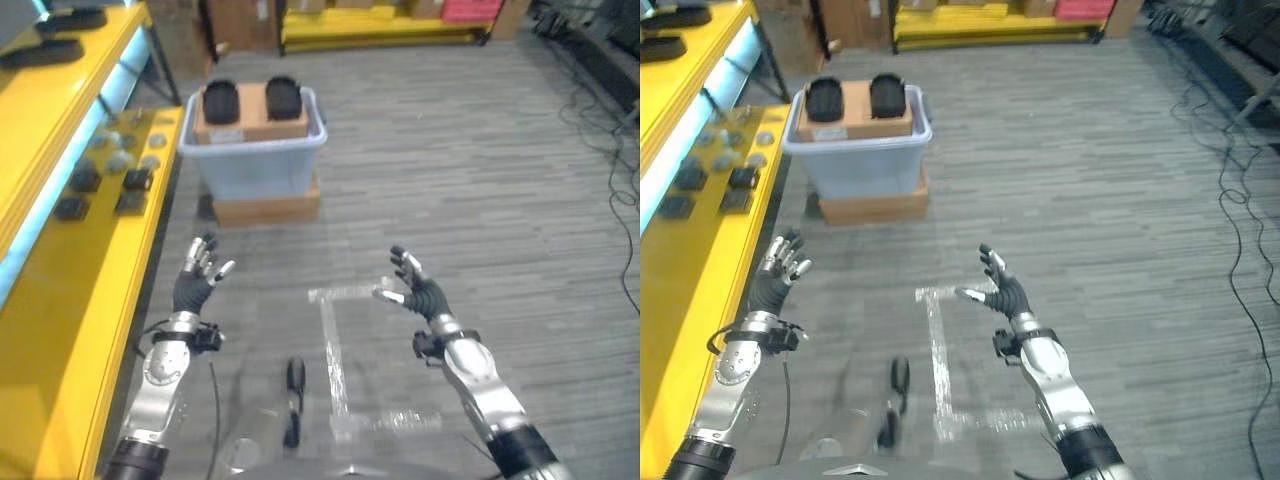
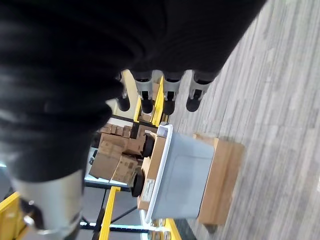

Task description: Move parts from the plastic box to the shelf.

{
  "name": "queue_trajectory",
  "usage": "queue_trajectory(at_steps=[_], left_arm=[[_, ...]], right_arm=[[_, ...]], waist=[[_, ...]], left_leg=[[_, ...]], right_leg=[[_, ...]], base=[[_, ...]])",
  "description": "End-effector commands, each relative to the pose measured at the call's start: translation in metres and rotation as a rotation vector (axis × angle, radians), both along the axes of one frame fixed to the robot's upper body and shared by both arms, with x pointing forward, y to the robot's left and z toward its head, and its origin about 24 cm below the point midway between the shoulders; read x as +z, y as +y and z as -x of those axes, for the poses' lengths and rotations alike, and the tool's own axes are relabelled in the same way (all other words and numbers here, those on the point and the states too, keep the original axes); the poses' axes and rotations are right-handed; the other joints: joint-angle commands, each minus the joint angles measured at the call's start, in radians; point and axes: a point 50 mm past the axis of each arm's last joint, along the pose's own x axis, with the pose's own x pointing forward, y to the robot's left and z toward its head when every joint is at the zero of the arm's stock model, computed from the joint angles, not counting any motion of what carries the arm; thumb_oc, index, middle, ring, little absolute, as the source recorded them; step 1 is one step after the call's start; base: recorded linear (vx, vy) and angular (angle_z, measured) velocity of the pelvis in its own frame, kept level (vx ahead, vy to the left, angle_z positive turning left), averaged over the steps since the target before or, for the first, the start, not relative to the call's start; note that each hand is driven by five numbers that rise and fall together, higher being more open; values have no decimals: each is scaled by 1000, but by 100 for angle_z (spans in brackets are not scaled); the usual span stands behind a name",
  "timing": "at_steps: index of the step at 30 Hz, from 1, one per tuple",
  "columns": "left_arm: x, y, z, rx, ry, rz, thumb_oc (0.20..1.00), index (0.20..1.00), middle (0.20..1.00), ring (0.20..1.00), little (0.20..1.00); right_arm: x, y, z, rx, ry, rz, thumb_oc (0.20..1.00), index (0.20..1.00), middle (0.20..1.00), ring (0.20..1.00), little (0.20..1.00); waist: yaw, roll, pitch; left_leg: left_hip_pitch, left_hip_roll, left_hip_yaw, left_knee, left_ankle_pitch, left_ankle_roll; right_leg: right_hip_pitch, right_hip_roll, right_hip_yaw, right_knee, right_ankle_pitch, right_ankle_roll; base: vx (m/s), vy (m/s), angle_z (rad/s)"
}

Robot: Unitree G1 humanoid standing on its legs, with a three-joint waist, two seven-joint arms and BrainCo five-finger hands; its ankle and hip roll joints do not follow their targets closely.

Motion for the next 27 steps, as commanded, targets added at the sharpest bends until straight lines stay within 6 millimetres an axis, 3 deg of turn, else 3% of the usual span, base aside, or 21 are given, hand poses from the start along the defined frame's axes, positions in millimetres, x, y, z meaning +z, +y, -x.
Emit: queue_trajectory(at_steps=[1, 2, 3, 5, 7, 9, 10, 11, 13, 15, 19, 21, 22, 23, 25, 27], left_arm=[[38, 1, -9, -39, -177, -80, 1000, 1000, 1000, 1000, 1000], [40, 1, -10, -41, -184, -82, 1000, 1000, 1000, 1000, 1000], [42, 1, -11, -44, -187, -86, 1000, 1000, 1000, 1000, 1000], [44, 5, -13, -30, -195, -116, 1000, 1000, 1000, 1000, 1000], [46, 8, -12, -18, -205, -116, 1000, 1000, 1000, 1000, 1000], [45, 11, -10, -4, -201, -106, 1000, 1000, 1000, 1000, 1000], [45, 11, -9, -4, -200, -106, 1000, 1000, 1000, 1000, 1000], [44, 11, -9, -1, -195, -106, 1000, 1000, 1000, 1000, 1000], [39, 11, -9, 20, -182, -104, 1000, 1000, 1000, 1000, 1000], [39, 6, -13, 11, -191, -101, 1000, 1000, 1000, 1000, 1000], [31, 0, -11, -10, -160, -74, 1000, 1000, 1000, 1000, 1000], [31, 0, -11, -10, -160, -73, 1000, 1000, 1000, 1000, 1000], [25, 0, -9, -11, -131, -45, 1000, 1000, 1000, 1000, 1000], [25, 0, -9, -11, -131, -45, 1000, 1000, 1000, 1000, 1000], [25, 5, -5, 0, -128, -27, 1000, 1000, 1000, 1000, 1000], [24, 6, -5, 11, -125, -16, 1000, 1000, 1000, 1000, 1000]], right_arm=[[28, 8, -12, 53, -138, 16, 1000, 1000, 1000, 1000, 1000], [31, 10, -13, 66, -149, 10, 1000, 1000, 1000, 1000, 1000], [31, 11, -13, 72, -151, 9, 1000, 1000, 1000, 1000, 1000], [32, 14, -14, 74, -156, 5, 1000, 1000, 1000, 1000, 1000], [34, 13, -12, 80, -157, -5, 1000, 1000, 1000, 1000, 1000], [34, 11, -12, 72, -157, -11, 1000, 1000, 1000, 1000, 1000], [34, 11, -12, 72, -155, -11, 1000, 1000, 1000, 1000, 1000], [33, 9, -12, 66, -152, -9, 1000, 1000, 1000, 1000, 1000], [30, 8, -12, 57, -139, -3, 1000, 1000, 1000, 1000, 1000], [28, 5, -11, 49, -127, 2, 1000, 1000, 1000, 1000, 1000], [26, -2, -7, 39, -117, 10, 1000, 1000, 1000, 1000, 1000], [26, -2, -7, 39, -117, 10, 1000, 1000, 1000, 1000, 1000], [30, -5, -10, 46, -133, 0, 1000, 1000, 1000, 1000, 1000], [30, -5, -10, 46, -133, 0, 1000, 1000, 1000, 1000, 1000], [36, -11, -11, 35, -143, -8, 1000, 1000, 1000, 1000, 1000], [35, -15, -11, 22, -133, 19, 1000, 1000, 1000, 1000, 1000]], waist=[[25, -42, -4], [11, -32, 16], [-1, -17, 31], [-11, 13, 47], [-28, 17, 53], [-34, 10, 54], [-38, 14, 54], [-43, 9, 54], [-69, -3, 55], [-92, -21, 54], [-92, -25, 20], [-95, -23, 21], [-89, -4, 25], [-89, -4, 25], [-74, -1, 47], [-59, -16, 60]], left_leg=[[136, 57, -73, -36, -82, -140], [161, 58, -84, -33, -92, -122], [190, 65, -98, -36, -107, -112], [250, 86, -109, -50, -136, -103], [299, 89, -126, -62, -161, -107], [340, 88, -135, -69, -197, -117], [345, 93, -139, -70, -201, -119], [367, 93, -146, -74, -219, -127], [438, 94, -183, -93, -259, -140], [470, 91, -231, -92, -288, -155], [482, 108, -280, 31, -329, -180], [479, 108, -283, 38, -333, -181], [385, 116, -266, 328, -231, -250], [385, 116, -266, 328, -231, -250], [253, 85, -239, 615, -148, -281], [173, 86, -189, 646, -164, -269]], right_leg=[[-199, -262, 32, 330, 185, 119], [-261, -259, 43, 463, 277, 129], [-312, -248, 40, 563, 310, 123], [-409, -276, -15, 649, 272, 105], [-460, -296, -71, 563, 210, 83], [-482, -302, -128, 386, 159, 70], [-470, -296, -134, 374, 159, 68], [-479, -286, -157, 263, 156, 67], [-514, -206, -110, 50, 199, 82], [-552, -180, -17, -40, 254, 102], [-481, -186, -9, -42, 268, 64], [-480, -186, -13, -41, 267, 64], [-400, -175, -29, -47, 232, 30], [-400, -175, -29, -47, 232, 30], [-323, -171, -34, -56, 185, -3], [-287, -189, -42, -58, 167, -10]], base=[[419, 305, 4], [250, 199, -14], [262, 175, 7], [373, 138, 80], [400, 36, 57], [344, -63, 30], [314, -87, 39], [362, -93, 41], [554, -122, 40], [519, -150, 65], [409, -199, 104], [235, -128, 67], [326, -174, 45], [409, -198, 38], [308, -135, 41], [310, -121, 24]])
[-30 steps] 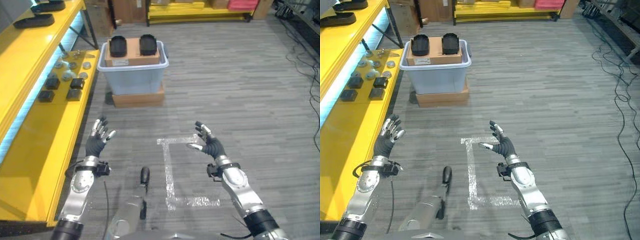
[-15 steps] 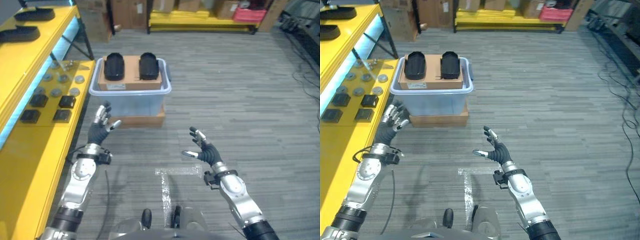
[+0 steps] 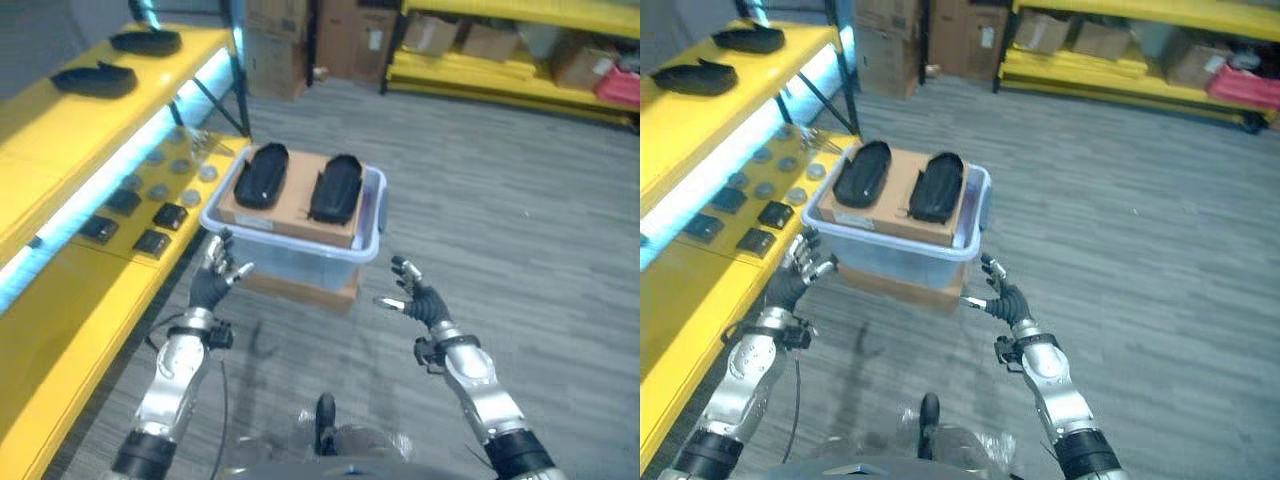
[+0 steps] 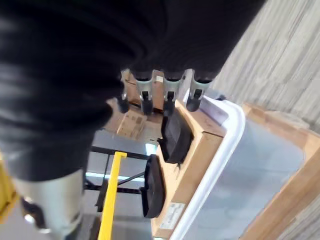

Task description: Move parts from the plastic box to the shelf.

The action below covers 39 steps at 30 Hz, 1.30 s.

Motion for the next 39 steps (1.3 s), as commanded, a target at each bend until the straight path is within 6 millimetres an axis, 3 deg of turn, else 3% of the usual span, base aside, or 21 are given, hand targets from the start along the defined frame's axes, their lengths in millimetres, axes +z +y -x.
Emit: queue_trajectory(at_steps=[1, 3, 4, 5, 6, 9, 14, 19, 20, 23, 27, 28, 30, 39], left_arm=[[33, 20, -13, 52, -161, 1, 1000, 1000, 1000, 1000, 1000], [31, 23, -10, 61, -150, 7, 1000, 1000, 1000, 1000, 1000], [31, 24, -9, 59, -147, 2, 1000, 1000, 1000, 1000, 1000], [31, 24, -9, 59, -147, 2, 1000, 1000, 1000, 1000, 1000], [32, 25, -11, 69, -151, -5, 1000, 1000, 1000, 1000, 1000], [32, 19, -15, 50, -155, -22, 1000, 1000, 1000, 1000, 1000], [42, 16, -20, 20, -191, -54, 1000, 1000, 1000, 1000, 1000], [47, 13, -23, 12, -213, -68, 1000, 1000, 1000, 1000, 1000], [48, 12, -23, 10, -215, -66, 1000, 1000, 1000, 1000, 1000], [49, 13, -23, -6, -219, -85, 1000, 1000, 1000, 1000, 1000], [49, 13, -24, -17, -218, -114, 1000, 1000, 1000, 1000, 1000], [48, 16, -22, -4, -214, -110, 1000, 1000, 1000, 1000, 1000], [46, 18, -20, 5, -203, -113, 1000, 1000, 1000, 1000, 1000], [40, 5, -16, -35, -182, -46, 1000, 1000, 1000, 1000, 1000]], right_arm=[[35, -5, -4, 24, -153, 13, 1000, 1000, 1000, 1000, 1000], [34, -11, -2, 1, -149, 24, 1000, 1000, 1000, 1000, 1000], [34, -13, -2, -8, -151, 25, 1000, 1000, 1000, 1000, 1000], [34, -13, -1, -8, -150, 25, 1000, 1000, 1000, 1000, 1000], [35, -16, -3, -33, -161, 39, 1000, 1000, 1000, 1000, 1000], [35, -15, -1, -37, -166, 50, 1000, 1000, 1000, 1000, 1000], [27, -12, 3, -66, -148, 11, 1000, 1000, 1000, 1000, 1000], [19, -3, 5, -55, -119, 28, 1000, 1000, 1000, 1000, 1000], [22, -2, 2, -69, -136, 30, 1000, 1000, 1000, 1000, 1000], [27, 1, 0, -71, -161, 25, 1000, 1000, 1000, 1000, 1000], [30, 3, -5, -77, -177, 9, 1000, 1000, 1000, 1000, 1000], [33, 6, -11, -75, -182, -25, 1000, 1000, 1000, 1000, 1000], [31, 9, -14, -75, -176, -26, 1000, 1000, 1000, 1000, 1000], [39, 15, -49, -102, -206, 170, 1000, 1000, 1000, 1000, 1000]], waist=[[-4, -25, 21], [9, -31, 20], [16, -29, 18], [18, -32, 19], [24, -14, 13], [9, 5, -7], [-13, 12, -38], [-16, 3, -51], [-19, 6, -41], [-25, 8, -13], [-23, 8, -11], [-20, 11, -5], [-14, 5, -3], [20, 20, -12]], left_leg=[[9, 51, 90, -340, -52, 82], [-23, 92, 133, -526, -101, 101], [-15, 108, 147, -642, -101, 102], [-2, 106, 150, -661, -95, 102], [2, 151, 161, -877, -15, 84], [72, 166, 164, -1002, 11, 70], [136, 143, 186, -1057, 12, 89], [168, 108, 204, -1067, -29, 128], [176, 98, 207, -1067, -42, 145], [183, 96, 204, -1067, -55, 159], [176, 96, 195, -1067, -64, 159], [180, 97, 187, -1067, -71, 158], [187, 95, 185, -1067, -74, 157], [179, 93, 132, -1067, -73, 145]], right_leg=[[138, -82, 10, -102, -83, 131], [167, -93, -5, -123, -98, 144], [177, -95, -10, -129, -107, 150], [180, -99, -8, -129, -108, 150], [203, -99, -21, -137, -132, 163], [223, -97, -24, -133, -151, 175], [215, -126, -6, -115, -143, 189], [208, -176, 5, -78, -140, 222], [176, -194, 17, -11, -127, 238], [107, -188, 57, 104, -116, 252], [85, -178, 69, 33, -110, 240], [40, -167, 77, -24, -77, 239], [60, -171, 69, -75, -67, 241], [117, -168, 19, -139, -69, 224]], base=[[281, -44, -30], [293, 33, -30], [209, 47, -8], [267, 147, -34], [177, 109, -40], [238, 212, -39], [147, 189, -30], [121, 238, -6], [25, 206, 12], [42, 164, 6], [52, -3, 16], [79, -55, 29], [90, -74, 18], [68, -66, 22]])
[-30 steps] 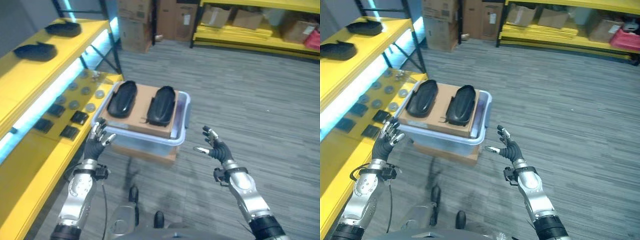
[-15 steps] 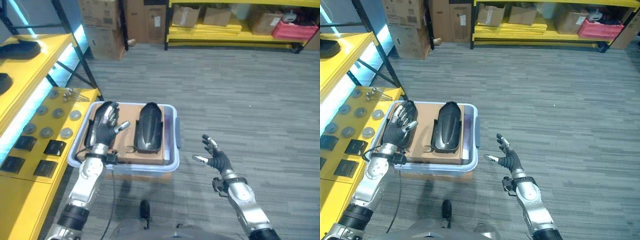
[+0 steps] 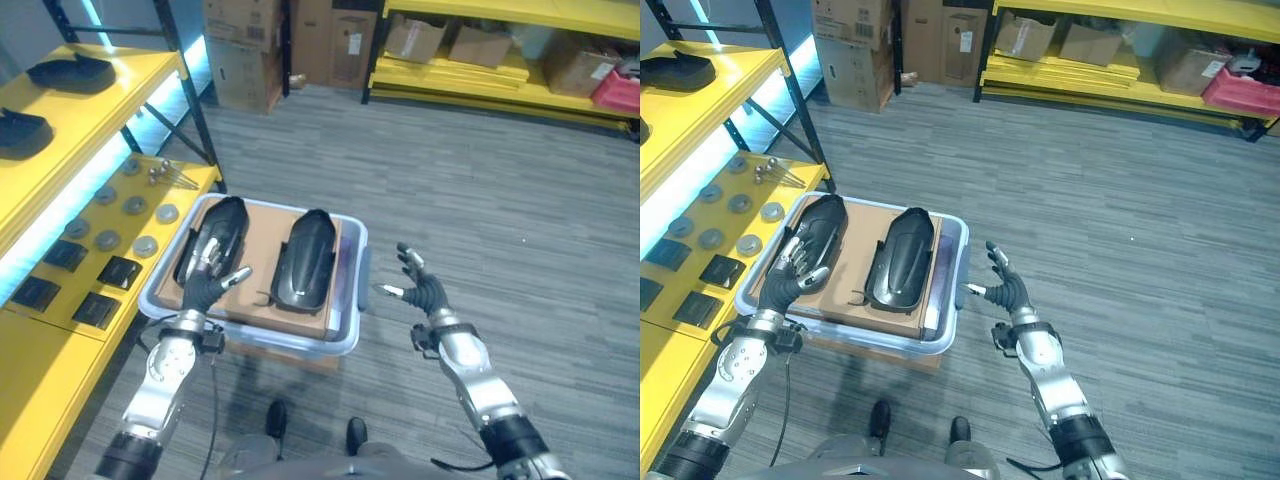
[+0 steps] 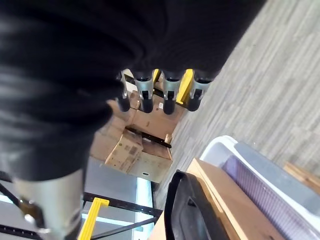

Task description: Move parts from the plastic box to the shelf.

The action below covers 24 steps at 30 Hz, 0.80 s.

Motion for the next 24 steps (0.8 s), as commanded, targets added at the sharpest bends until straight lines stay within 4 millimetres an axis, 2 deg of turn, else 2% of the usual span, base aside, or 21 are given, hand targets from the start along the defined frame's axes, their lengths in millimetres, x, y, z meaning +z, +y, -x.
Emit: queue_trajectory(at_steps=[1, 5, 10, 16, 21, 24], left_arm=[[37, -3, -10, -35, -180, 22, 1000, 1000, 1000, 1000, 1000], [41, -10, -12, -52, -202, 34, 1000, 1000, 1000, 1000, 1000], [50, -16, -18, -57, -243, 47, 1000, 1000, 1000, 1000, 1000], [57, -23, -24, -45, -281, 58, 1000, 1000, 1000, 1000, 1000], [58, -28, -27, -32, -296, 52, 1000, 1000, 1000, 1000, 1000], [57, -30, -27, -30, -293, 51, 1000, 1000, 1000, 1000, 1000]], right_arm=[[27, 8, -22, -24, -143, 52, 1000, 1000, 1000, 1000, 1000], [45, 20, -48, -60, -203, 99, 1000, 1000, 1000, 1000, 1000], [58, 22, -68, -145, -255, 206, 1000, 1000, 1000, 1000, 1000], [58, 15, -80, -283, -263, 394, 1000, 1000, 1000, 1000, 1000], [55, 6, -81, -366, -273, 508, 1000, 1000, 1000, 1000, 1000], [41, 2, -79, -400, -211, 520, 1000, 1000, 1000, 1000, 1000]], waist=[[29, -12, -6], [61, 6, 31], [83, 28, 75], [100, 50, 103], [104, 66, 115], [103, 81, 128]], left_leg=[[58, 19, 64, 2, -167, -7], [9, 19, 39, 2, -148, -18], [-59, 14, 17, 2, -126, -26], [-113, 6, 7, 2, -111, -30], [-140, -2, 3, 2, -103, -33], [-152, -9, 2, 2, -101, -33]], right_leg=[[-32, -52, -17, -2, -84, 56], [-57, -46, -35, -2, -91, 52], [-108, -41, -51, -2, -88, 48], [-150, -43, -59, -2, -84, 49], [-169, -50, -68, -2, -81, 51], [-179, -57, -74, -2, -77, 54]], base=[[7, -40, 37], [-45, -20, 27], [-76, 6, 29], [-27, 14, 5], [1, 18, 3], [11, 29, 2]])
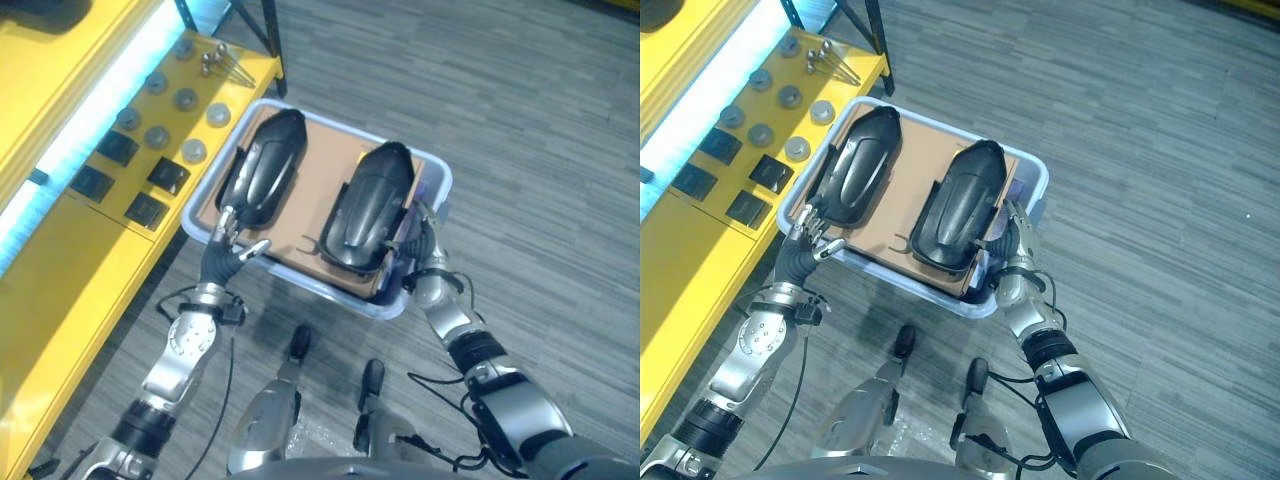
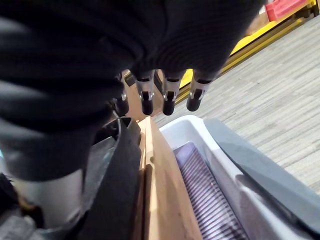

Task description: Move parts from the plastic box to the shelf.

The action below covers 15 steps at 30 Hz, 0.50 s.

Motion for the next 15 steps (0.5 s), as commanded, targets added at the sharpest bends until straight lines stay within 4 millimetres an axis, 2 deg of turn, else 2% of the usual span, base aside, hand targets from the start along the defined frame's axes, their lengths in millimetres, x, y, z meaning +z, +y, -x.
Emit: queue_trajectory(at_steps=[1, 4, 5, 6, 9, 15], left_arm=[[18, -3, -2, -5, -120, 15, 1000, 1000, 1000, 1000, 1000], [17, -4, -2, -10, -115, 19, 1000, 1000, 1000, 1000, 1000], [17, -5, -2, -17, -117, 23, 1000, 1000, 1000, 1000, 1000], [17, -6, -1, -22, -114, 26, 1000, 1000, 1000, 1000, 1000], [16, -5, -1, -32, -110, 27, 1000, 1000, 1000, 1000, 1000], [16, -2, -2, -18, -104, 15, 1000, 1000, 1000, 1000, 1000]], right_arm=[[20, 7, -14, -3, -75, 52, 1000, 1000, 1000, 1000, 1000], [11, 8, -14, 8, -18, 46, 1000, 1000, 1000, 1000, 1000], [4, 7, -17, 8, 35, 23, 705, 705, 705, 705, 705], [2, 6, -18, 8, 58, 12, 200, 200, 200, 200, 200], [-3, 4, -23, 12, 121, -23, 200, 200, 200, 200, 200], [0, 6, -24, 42, 112, -165, 200, 200, 200, 200, 200]], waist=[[4, -15, -12], [6, -11, -9], [11, -7, -9], [13, -6, -9], [21, -4, -11], [17, -12, -17]], left_leg=[[69, 7, 95, -4, -180, -6], [65, 5, 96, -4, -179, -6], [60, 2, 96, -4, -178, -7], [59, 1, 96, -4, -178, -7], [55, -1, 96, -4, -175, -8], [59, 2, 96, -4, -178, -11]], right_leg=[[-3, -61, 31, -2, -98, 63], [-8, -65, 29, -2, -96, 65], [-12, -67, 26, -2, -94, 67], [-13, -68, 25, -2, -94, 68], [-16, -70, 21, -2, -93, 70], [-10, -69, 15, -2, -99, 70]], base=[[0, 0, 0], [0, 0, 0], [0, 0, 0], [0, 0, 0], [0, 0, 0], [9, -7, 5]])
